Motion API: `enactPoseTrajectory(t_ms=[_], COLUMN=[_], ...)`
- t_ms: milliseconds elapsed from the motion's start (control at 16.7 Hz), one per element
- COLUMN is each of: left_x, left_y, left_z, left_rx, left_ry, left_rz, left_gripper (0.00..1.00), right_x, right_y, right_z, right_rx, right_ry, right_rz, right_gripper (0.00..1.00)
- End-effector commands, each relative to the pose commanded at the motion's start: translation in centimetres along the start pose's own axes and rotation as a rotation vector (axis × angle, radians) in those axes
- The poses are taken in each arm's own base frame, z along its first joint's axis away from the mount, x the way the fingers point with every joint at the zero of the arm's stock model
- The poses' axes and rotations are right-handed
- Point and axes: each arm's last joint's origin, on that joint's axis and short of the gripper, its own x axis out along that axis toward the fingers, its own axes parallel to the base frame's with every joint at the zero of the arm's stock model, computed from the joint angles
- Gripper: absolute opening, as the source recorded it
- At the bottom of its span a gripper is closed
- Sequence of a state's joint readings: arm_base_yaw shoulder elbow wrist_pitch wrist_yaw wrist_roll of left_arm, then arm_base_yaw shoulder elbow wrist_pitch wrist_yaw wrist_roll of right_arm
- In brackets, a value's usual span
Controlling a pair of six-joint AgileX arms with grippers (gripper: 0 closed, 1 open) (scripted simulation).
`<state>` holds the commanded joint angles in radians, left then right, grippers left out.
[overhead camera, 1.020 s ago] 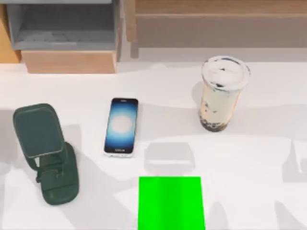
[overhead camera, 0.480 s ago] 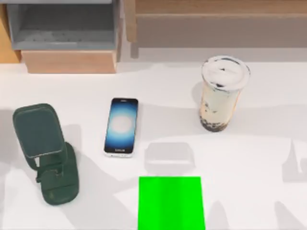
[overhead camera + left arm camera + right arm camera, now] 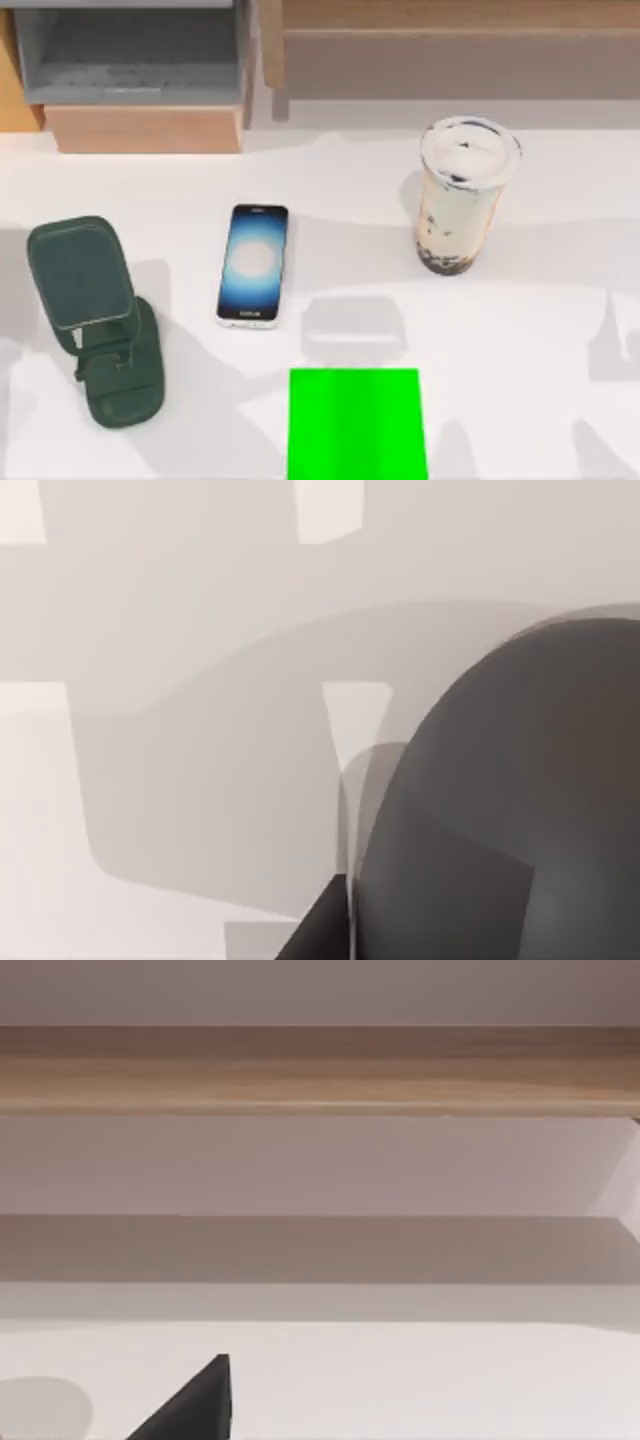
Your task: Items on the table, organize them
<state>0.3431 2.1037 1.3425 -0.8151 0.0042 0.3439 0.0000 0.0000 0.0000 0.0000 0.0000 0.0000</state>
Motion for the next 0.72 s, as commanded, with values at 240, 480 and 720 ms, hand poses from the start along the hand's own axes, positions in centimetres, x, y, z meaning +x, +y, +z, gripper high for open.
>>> enactPoseTrajectory(t_ms=[240,480,720], left_x=[0.0,-1.7,-5.5], left_y=[0.0,0.1,0.2], left_z=[0.0,0.2,0.5], left_rx=[0.000,-0.003,-0.003], left_ry=[0.000,-0.032,-0.020], left_rz=[0.000,0.006,0.002], left_gripper=[0.00,0.00,0.00], right_x=[0.0,0.0,0.0], right_y=[0.0,0.0,0.0], right_z=[0.0,0.0,0.0], right_rx=[0.000,0.000,0.000], right_ry=[0.000,0.000,0.000], right_rz=[0.000,0.000,0.000], right_gripper=[1.00,1.00,1.00])
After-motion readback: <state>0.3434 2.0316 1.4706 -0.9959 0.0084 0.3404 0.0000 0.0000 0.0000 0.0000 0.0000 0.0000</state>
